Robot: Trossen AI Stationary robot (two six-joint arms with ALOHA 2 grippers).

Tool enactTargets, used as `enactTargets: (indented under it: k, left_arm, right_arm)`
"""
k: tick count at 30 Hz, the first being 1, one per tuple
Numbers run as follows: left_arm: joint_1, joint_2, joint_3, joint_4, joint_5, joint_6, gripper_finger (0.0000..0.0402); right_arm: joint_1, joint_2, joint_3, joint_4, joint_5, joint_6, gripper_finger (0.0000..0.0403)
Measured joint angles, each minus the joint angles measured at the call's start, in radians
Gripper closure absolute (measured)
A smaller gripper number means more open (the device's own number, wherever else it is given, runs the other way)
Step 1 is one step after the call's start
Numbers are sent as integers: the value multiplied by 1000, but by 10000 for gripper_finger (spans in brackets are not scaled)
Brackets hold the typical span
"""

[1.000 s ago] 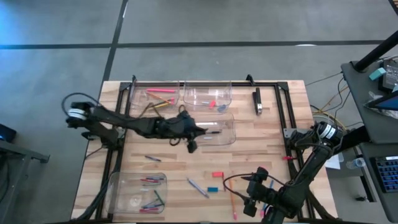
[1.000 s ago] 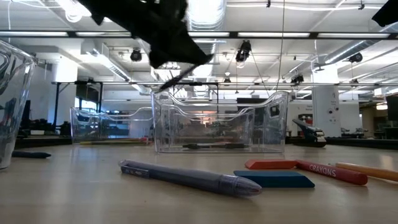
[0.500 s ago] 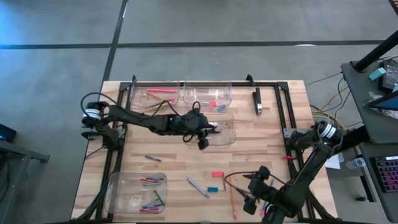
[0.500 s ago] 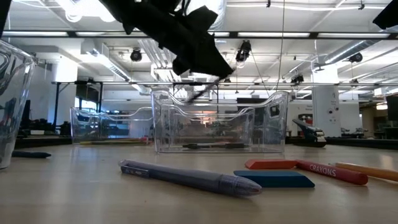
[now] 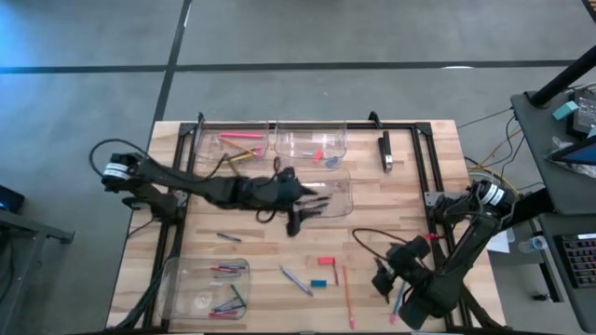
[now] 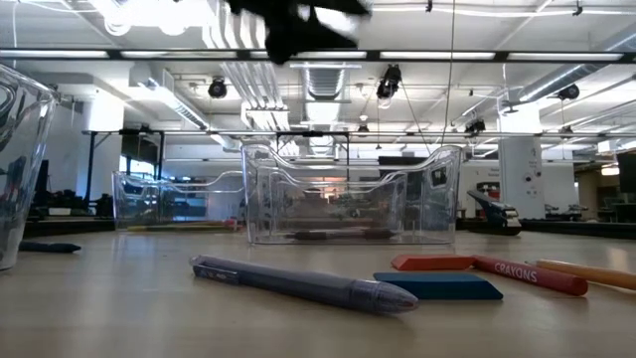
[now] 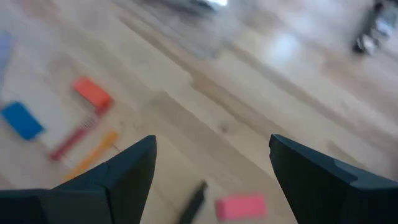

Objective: Sort crayons/erasers/pens/pencils in bins
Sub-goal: Put the pink eraser into the top right transparent bin

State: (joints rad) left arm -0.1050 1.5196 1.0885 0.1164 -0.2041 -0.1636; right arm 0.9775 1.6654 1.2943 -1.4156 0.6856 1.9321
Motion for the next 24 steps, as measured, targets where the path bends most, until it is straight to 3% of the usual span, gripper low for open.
enactTargets:
  k: [6,12,19,24]
  left_arm:
    - [-196,-55,-8,85,-19,29,163]
    - [-381,-41,-16,217,-156,125,175]
    - [-473,-26,-18,330,-176,197,176]
    - [-500,-25,-70,375,-177,196,176]
  right_arm:
    - [9,4,-49,10,-160,8,106]
    - [8,-58,-124,35,-195,-14,106]
    - [9,-296,-387,374,-196,-71,106]
    - [9,-386,-564,541,-210,-64,106]
